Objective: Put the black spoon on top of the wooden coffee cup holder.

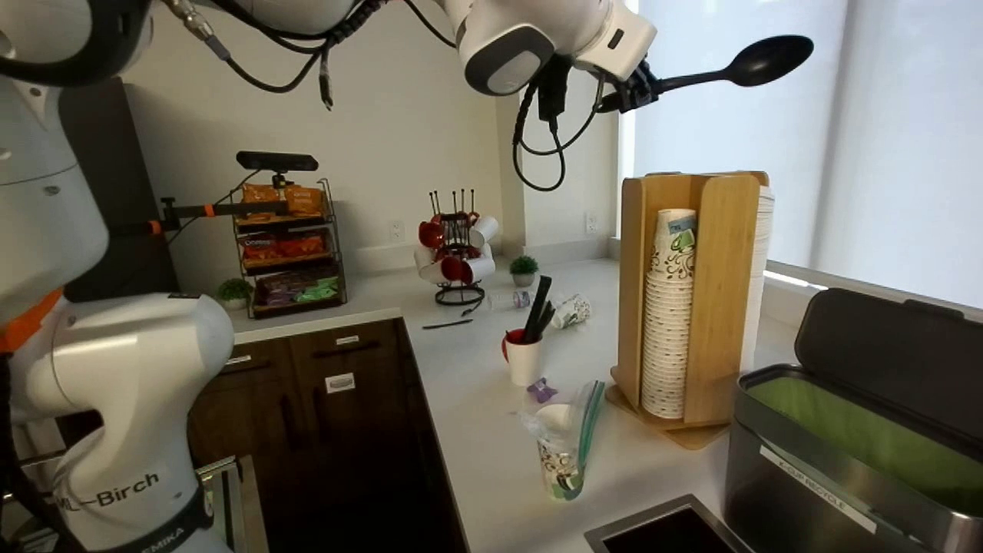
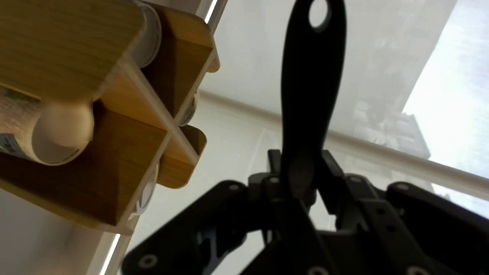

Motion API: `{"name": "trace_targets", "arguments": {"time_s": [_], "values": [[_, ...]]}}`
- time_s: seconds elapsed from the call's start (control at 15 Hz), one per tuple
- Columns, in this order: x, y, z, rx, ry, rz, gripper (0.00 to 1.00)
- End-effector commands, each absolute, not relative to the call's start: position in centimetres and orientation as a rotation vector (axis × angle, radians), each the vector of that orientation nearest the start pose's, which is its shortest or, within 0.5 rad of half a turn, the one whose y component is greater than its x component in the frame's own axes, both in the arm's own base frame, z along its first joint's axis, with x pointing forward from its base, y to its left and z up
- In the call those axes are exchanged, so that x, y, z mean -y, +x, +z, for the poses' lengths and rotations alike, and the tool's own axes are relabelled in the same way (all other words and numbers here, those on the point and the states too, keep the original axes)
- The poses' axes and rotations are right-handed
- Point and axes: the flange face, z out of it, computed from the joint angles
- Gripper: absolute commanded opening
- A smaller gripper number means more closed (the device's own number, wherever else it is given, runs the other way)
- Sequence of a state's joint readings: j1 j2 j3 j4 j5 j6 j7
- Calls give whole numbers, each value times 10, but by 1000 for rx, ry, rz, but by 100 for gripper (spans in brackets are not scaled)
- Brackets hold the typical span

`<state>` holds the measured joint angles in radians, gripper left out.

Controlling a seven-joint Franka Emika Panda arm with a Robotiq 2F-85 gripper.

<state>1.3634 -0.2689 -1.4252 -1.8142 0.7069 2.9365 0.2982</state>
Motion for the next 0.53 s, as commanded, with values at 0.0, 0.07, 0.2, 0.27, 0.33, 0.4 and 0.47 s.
{"name": "trace_targets", "arguments": {"time_s": [0.0,0.07,0.2,0.27,0.33,0.4,0.47], "values": [[163,586,651,-1133,-1714,-1085,26],[165,586,649,-1150,-1712,-1083,26],[170,585,641,-1226,-1700,-1097,6],[170,585,636,-1257,-1687,-1104,6],[169,584,631,-1286,-1674,-1106,6],[168,585,627,-1307,-1667,-1108,6],[164,585,620,-1321,-1679,-1102,6]]}}
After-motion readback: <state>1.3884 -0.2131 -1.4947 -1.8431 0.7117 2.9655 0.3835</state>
